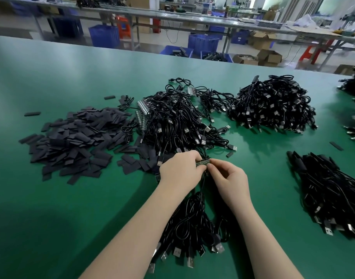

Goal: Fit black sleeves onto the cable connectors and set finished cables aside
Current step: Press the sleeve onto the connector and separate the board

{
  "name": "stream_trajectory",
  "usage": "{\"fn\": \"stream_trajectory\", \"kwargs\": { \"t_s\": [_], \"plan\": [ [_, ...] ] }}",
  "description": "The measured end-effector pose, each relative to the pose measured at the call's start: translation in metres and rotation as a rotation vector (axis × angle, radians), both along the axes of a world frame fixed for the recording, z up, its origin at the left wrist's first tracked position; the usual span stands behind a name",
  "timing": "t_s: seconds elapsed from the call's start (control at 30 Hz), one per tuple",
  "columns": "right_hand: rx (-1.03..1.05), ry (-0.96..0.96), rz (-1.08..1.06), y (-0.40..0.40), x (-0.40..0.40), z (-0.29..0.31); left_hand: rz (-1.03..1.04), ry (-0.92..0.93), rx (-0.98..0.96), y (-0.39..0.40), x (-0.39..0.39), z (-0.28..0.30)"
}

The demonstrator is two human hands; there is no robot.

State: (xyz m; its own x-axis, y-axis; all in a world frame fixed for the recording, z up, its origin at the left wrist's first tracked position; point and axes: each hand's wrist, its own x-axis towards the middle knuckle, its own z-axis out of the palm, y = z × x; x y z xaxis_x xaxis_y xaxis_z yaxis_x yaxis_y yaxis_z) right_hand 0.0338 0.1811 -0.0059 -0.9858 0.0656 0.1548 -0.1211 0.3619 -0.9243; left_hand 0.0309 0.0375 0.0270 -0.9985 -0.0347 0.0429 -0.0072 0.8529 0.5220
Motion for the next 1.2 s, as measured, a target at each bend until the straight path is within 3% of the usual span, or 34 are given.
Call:
{"fn": "stream_trajectory", "kwargs": {
  "t_s": [0.13, 0.53, 0.63, 0.73, 0.83, 1.07, 1.2],
  "plan": [
    [-0.052, -0.006, 0.010, 0.004, -0.001, 0.002, -0.067, 0.004, 0.046, -0.006, 0.002, -0.001],
    [0.093, 0.119, -0.077, -0.002, 0.005, 0.007, -0.007, 0.068, -0.061, -0.005, 0.001, -0.006],
    [-0.027, 0.172, -0.220, 0.002, 0.007, 0.015, -0.016, 0.070, -0.061, -0.008, 0.001, -0.007],
    [-0.286, 0.267, -0.394, 0.014, 0.010, 0.029, -0.080, 0.071, -0.094, -0.008, 0.001, -0.008],
    [-0.419, 0.402, -0.427, 0.020, 0.017, 0.050, -0.154, 0.077, -0.090, -0.010, 0.000, -0.004],
    [-0.459, 0.498, -0.214, -0.003, 0.027, 0.101, -0.104, 0.133, 0.273, -0.054, -0.001, 0.038],
    [-0.696, 0.330, 0.049, -0.039, 0.022, 0.122, -0.087, 0.440, 0.501, -0.063, 0.011, 0.058]
  ]
}}
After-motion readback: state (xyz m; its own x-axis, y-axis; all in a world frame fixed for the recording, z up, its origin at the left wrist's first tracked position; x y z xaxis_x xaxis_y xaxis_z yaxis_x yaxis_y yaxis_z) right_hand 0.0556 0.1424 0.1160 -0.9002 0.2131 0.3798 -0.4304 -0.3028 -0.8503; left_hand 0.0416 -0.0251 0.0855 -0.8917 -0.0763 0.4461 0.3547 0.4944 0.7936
